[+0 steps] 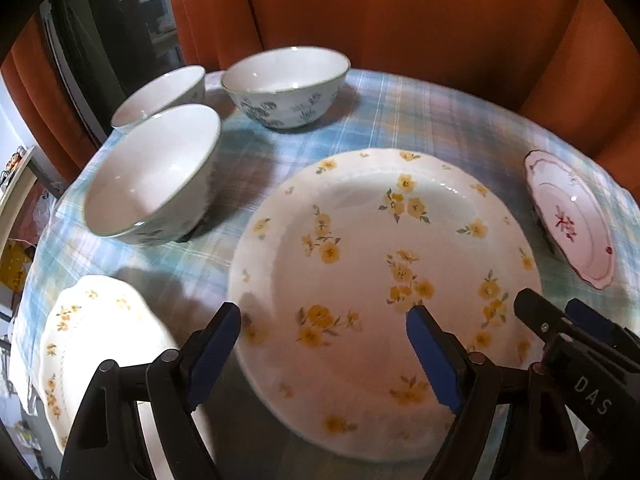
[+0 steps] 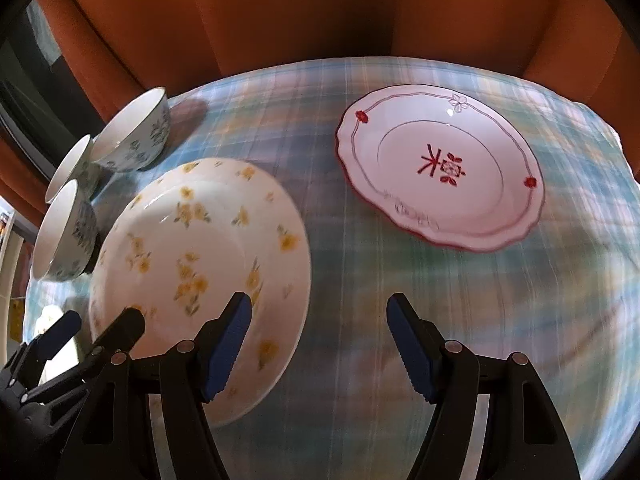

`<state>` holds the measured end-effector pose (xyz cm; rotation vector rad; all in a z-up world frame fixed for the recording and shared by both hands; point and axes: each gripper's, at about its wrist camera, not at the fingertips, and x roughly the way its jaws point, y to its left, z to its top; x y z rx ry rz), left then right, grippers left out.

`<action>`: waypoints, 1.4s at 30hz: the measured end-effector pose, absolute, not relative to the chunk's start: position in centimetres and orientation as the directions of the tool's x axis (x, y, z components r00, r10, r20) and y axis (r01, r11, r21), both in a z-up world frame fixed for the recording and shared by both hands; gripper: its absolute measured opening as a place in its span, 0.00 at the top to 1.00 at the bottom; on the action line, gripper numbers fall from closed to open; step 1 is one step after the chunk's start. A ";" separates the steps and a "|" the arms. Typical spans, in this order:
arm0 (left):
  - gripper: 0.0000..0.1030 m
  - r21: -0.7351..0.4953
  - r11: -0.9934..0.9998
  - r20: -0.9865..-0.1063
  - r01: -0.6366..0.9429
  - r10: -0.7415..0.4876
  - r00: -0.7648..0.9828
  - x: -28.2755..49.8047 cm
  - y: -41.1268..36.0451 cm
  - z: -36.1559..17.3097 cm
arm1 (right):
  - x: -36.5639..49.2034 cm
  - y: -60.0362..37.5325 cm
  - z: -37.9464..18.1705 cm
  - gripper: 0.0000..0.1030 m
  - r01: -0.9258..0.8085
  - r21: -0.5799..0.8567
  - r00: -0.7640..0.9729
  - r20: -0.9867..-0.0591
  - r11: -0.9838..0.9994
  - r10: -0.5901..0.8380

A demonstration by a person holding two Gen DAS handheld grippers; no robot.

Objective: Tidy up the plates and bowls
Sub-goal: 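Move the right gripper to the deep yellow-flower plate and grasp its rim, then lift the deep plate and carry it toward the scalloped plate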

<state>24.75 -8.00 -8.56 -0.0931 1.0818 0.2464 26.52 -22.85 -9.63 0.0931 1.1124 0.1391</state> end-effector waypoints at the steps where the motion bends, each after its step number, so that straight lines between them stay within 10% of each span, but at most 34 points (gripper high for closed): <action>1: 0.19 0.068 0.968 -0.873 -0.241 0.175 0.455 25.0 -8.4 -8.6 | 26.9 -22.9 -9.9 0.29 -0.073 0.142 0.430 -0.889 0.987 0.159; 18: 0.23 0.104 0.955 -0.831 -0.278 0.237 0.503 26.8 -8.1 -9.4 | 29.1 -20.4 -10.8 0.62 -0.150 0.192 0.420 -0.876 0.970 0.238; 23: 0.61 -0.001 0.981 -0.872 -0.194 0.094 0.481 26.4 -8.8 -9.9 | 28.6 -20.4 -10.6 0.62 -0.142 0.181 0.410 -0.884 0.973 0.224; 42: 0.40 0.077 0.989 -0.869 -0.123 0.127 0.479 25.5 -8.0 -9.1 | 26.7 -20.5 -9.9 0.63 -0.063 0.154 0.430 -0.887 0.986 0.166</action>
